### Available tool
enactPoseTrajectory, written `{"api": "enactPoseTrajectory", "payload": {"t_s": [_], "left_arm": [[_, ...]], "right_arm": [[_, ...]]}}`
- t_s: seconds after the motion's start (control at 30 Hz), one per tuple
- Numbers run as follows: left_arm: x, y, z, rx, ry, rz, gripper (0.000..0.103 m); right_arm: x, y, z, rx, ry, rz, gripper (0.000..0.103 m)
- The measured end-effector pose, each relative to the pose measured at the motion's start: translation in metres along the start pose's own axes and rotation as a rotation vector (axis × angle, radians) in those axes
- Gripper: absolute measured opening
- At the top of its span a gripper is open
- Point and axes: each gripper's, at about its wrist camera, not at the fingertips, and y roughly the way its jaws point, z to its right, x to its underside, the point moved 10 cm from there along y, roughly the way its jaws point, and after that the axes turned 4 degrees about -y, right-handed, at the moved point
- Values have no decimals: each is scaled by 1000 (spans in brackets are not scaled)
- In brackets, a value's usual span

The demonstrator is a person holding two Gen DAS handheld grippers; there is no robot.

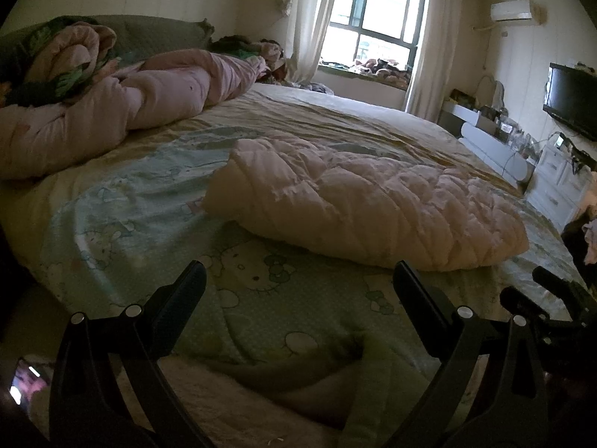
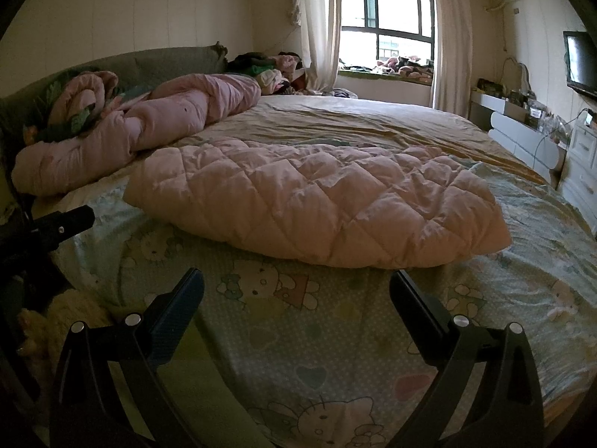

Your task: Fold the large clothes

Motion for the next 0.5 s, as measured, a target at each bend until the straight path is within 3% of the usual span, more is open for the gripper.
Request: {"api": "enactPoseTrajectory", "payload": {"t_s": [0.17,0.33,0.43,0.5], "left_arm": [[10,10,1,33,-34,-60,94],[8,22,-17,-13,-54,-86,94],[-4,44,-55,-83,-115,-127,94],[-23,65,-100,-166,-159,-133,94]], "right_arm": [[1,-1,13,33,16,-6,99],[5,-8,60,132,91,-9,99],[26,-22,146,291,226,-28,99],[55,-39,230,460,338,-51,99]]}}
